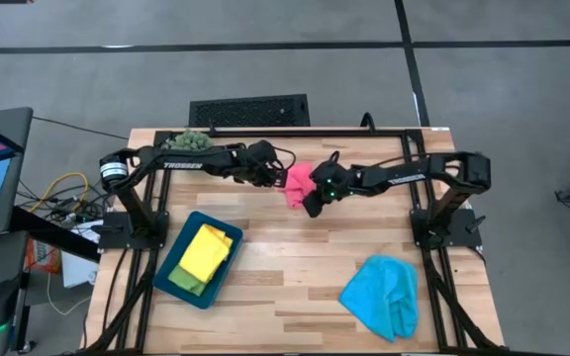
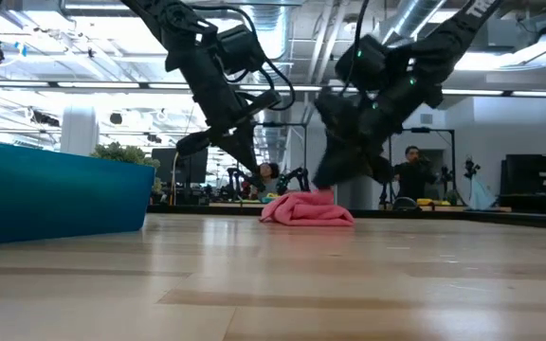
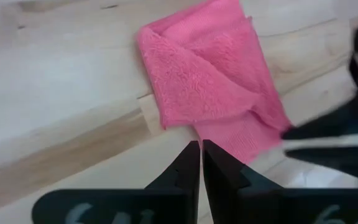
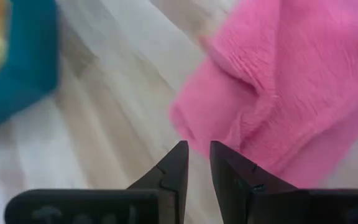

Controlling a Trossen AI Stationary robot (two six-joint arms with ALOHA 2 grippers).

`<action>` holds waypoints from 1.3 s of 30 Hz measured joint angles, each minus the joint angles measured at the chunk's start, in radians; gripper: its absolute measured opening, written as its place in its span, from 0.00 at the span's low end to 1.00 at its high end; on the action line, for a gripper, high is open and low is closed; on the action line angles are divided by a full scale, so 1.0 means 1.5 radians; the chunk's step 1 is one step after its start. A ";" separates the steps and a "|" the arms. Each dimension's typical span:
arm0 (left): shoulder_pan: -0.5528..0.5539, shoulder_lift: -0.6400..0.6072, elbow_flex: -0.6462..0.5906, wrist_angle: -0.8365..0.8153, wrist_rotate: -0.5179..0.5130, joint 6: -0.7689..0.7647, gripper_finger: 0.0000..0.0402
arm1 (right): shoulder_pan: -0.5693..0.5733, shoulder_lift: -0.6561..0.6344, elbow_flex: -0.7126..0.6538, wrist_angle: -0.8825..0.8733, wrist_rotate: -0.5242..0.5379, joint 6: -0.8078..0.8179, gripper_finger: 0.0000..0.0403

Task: Fold microfiber towels
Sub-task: Fold the pink microfiber towel

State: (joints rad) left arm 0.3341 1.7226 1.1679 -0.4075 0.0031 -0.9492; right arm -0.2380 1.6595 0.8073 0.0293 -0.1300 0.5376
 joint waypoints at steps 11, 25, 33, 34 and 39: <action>-0.027 0.000 -0.017 0.027 -0.023 -0.002 0.03 | -0.013 0.004 0.005 -0.044 0.020 0.025 0.23; -0.038 0.036 -0.200 0.370 -0.029 -0.260 0.09 | -0.022 0.028 0.003 -0.073 0.035 0.001 0.23; -0.050 0.108 -0.198 0.439 -0.007 -0.346 0.29 | -0.021 0.028 0.003 -0.071 0.033 -0.005 0.23; -0.052 0.112 -0.196 0.447 -0.008 -0.359 0.31 | -0.021 0.028 0.003 -0.071 0.033 -0.005 0.23; -0.058 0.122 -0.195 0.454 -0.058 -0.410 0.39 | -0.021 0.028 0.003 -0.070 0.033 -0.007 0.23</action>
State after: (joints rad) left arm 0.2474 1.9049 0.8761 0.2733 -0.0846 -1.5637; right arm -0.2691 1.7012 0.8120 -0.0756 -0.0811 0.5274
